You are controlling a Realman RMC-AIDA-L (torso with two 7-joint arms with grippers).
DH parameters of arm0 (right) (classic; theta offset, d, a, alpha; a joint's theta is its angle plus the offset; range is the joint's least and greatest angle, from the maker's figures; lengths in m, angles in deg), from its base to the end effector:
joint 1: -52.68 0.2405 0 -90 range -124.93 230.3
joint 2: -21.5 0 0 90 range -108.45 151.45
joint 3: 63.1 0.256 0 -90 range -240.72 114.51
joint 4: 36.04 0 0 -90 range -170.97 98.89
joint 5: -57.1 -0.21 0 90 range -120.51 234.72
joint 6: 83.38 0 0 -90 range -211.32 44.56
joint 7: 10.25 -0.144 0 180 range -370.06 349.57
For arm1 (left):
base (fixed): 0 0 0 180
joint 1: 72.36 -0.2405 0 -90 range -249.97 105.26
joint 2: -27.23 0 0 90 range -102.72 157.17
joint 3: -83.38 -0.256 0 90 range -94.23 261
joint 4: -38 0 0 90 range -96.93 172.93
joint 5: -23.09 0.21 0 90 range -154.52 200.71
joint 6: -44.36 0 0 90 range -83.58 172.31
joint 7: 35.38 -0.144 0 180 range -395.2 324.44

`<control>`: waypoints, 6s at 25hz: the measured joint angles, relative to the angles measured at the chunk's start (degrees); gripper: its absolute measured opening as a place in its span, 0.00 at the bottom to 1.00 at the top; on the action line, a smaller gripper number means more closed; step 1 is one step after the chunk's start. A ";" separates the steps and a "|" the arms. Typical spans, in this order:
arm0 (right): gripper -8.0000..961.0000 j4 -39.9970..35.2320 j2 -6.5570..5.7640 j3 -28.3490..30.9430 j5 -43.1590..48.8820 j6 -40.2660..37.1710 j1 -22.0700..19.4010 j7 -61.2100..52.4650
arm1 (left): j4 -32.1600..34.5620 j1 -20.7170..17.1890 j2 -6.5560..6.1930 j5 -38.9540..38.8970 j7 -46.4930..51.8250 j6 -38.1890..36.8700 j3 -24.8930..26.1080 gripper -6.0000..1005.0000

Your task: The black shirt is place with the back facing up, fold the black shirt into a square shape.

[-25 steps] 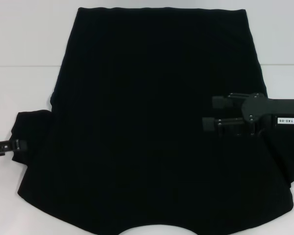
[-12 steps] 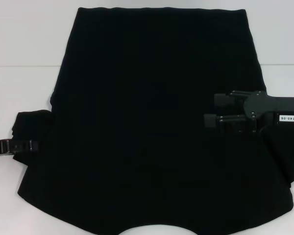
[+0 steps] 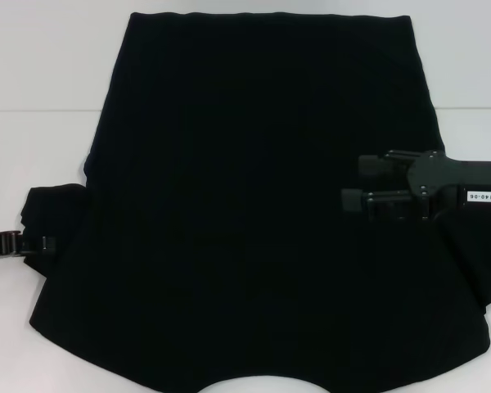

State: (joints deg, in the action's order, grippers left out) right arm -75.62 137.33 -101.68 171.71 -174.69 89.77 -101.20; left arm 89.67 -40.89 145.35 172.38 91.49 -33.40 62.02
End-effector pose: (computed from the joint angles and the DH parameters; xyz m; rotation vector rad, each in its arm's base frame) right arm 0.2266 0.3664 0.0296 -2.7491 0.6889 0.7295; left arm -0.3517 0.3422 0.0751 -2.0021 -1.5873 -0.2216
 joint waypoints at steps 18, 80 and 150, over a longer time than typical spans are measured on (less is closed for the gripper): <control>0.96 -0.14 0.00 0.00 0.00 0.00 -0.35 0.02 | -0.62 0.20 0.61 0.37 0.39 4.44 -3.50 0.08; 0.96 0.19 0.43 2.28 -0.01 0.04 -0.71 -0.01 | 5.10 1.55 -0.05 -6.27 -2.23 2.03 -1.89 0.12; 0.95 9.91 -10.64 3.53 20.04 8.34 -5.19 -49.24 | -15.56 4.65 6.02 -33.37 -51.34 -9.13 -25.27 0.96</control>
State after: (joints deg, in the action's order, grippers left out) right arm -65.71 126.69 -98.16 191.76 -166.35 84.58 -150.44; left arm 74.12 -36.24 151.37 139.01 40.14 -42.53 36.76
